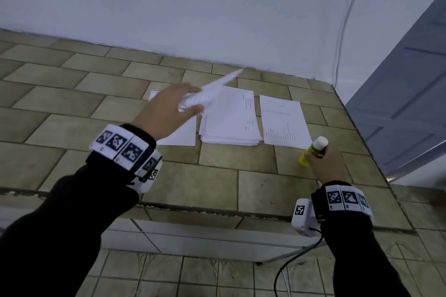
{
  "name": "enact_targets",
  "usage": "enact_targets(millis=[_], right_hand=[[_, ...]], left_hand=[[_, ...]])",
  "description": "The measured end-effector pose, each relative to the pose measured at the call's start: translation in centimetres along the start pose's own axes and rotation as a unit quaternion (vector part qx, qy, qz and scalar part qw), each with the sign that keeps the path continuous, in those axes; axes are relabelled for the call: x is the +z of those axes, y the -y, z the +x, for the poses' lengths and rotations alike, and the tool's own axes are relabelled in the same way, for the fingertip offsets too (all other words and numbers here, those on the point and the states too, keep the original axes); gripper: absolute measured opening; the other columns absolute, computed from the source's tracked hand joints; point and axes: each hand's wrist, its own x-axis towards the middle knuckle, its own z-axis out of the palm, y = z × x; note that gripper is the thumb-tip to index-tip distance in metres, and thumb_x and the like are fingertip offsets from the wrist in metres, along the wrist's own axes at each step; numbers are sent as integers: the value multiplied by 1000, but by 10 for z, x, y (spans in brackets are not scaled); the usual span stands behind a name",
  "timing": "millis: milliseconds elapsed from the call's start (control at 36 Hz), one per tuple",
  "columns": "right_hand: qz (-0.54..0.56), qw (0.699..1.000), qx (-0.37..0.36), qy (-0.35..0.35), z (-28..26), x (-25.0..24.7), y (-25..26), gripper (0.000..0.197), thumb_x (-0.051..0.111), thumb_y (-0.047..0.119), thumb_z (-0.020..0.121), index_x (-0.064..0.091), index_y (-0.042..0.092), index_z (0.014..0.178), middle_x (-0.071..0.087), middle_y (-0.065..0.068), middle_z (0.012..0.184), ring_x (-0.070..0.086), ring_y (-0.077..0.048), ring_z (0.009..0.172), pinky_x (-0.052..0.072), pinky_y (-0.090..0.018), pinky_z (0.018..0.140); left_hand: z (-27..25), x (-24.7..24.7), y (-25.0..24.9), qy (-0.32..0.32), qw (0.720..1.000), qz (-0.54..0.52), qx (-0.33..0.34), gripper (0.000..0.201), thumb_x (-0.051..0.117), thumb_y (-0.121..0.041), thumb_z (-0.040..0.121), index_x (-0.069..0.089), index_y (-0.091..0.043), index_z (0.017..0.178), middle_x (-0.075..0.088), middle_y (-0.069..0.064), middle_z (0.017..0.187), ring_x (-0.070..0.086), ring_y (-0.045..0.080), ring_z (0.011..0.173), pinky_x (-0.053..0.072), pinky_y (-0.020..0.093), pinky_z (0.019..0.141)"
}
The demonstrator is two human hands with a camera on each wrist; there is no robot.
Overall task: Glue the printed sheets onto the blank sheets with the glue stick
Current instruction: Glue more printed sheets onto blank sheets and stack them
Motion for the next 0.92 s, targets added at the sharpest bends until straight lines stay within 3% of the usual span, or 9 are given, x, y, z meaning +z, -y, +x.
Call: enact_targets(millis=[111,167,278,361,472,556,694,833,917], right_hand=[[-7,1000,2,4,2,0,-2,38,66,9,86,53,-2,120,60,-23,114,56,-36,102,38,-33,75],[-11,1000,-2,9,1,-1,-2,39,66,6,85,53,-2,120,60,-22,114,56,-36,103,38,-32,75],[-15,1000,-12,16,-2,0,-1,40,67,4,84,53,-4,121,61,-22,115,57,-35,104,36,-31,75],[-15,999,-20,24,-1,1,0,45,69,7,84,54,0,126,62,-19,116,58,-33,104,37,-29,75],[-6,999,-35,35,-2,1,-1,48,69,6,83,54,3,129,62,-18,115,56,-28,98,36,-28,75],[-7,998,-40,52,-2,3,-2,44,70,6,83,55,2,125,62,-15,108,52,-23,91,38,-30,75],[-9,996,-50,67,-2,6,-3,47,70,10,83,56,8,128,64,-14,115,59,-26,101,43,-32,83],[-13,996,-60,70,-3,6,-4,49,70,10,84,55,7,130,63,-14,119,60,-28,106,41,-29,83],[-4,996,-59,74,-3,5,-3,49,69,9,85,53,5,131,62,-15,122,60,-28,109,42,-30,86]], left_hand=[[-21,22,-10,141,988,13,53,50,50,-65,89,52,-39,132,44,-7,150,35,11,138,26,39,116],[-32,34,-16,217,974,32,60,53,55,-56,92,50,-33,139,41,-6,152,28,12,143,18,27,115],[-53,57,-13,331,937,87,75,57,53,-59,91,47,-34,142,34,-3,156,20,14,147,14,34,118],[-63,69,-5,378,911,146,71,60,49,-67,88,42,-42,143,19,-5,162,3,14,150,1,41,121],[-75,77,4,396,895,187,88,59,53,-58,91,33,-46,145,2,-8,164,-17,12,149,-11,48,117],[-78,76,8,404,887,203,97,62,52,-48,94,25,-44,149,-7,-4,164,-22,15,147,-12,52,118],[-80,73,11,415,882,201,95,68,54,-33,92,21,-44,150,-13,-4,163,-28,11,143,-14,48,118],[-81,69,14,373,917,129,59,71,39,-41,82,21,-41,151,-9,-7,163,-24,3,141,-13,39,119],[-79,65,13,314,943,109,6,65,35,-51,93,17,-33,153,-1,-6,164,-12,2,144,-8,30,119]])
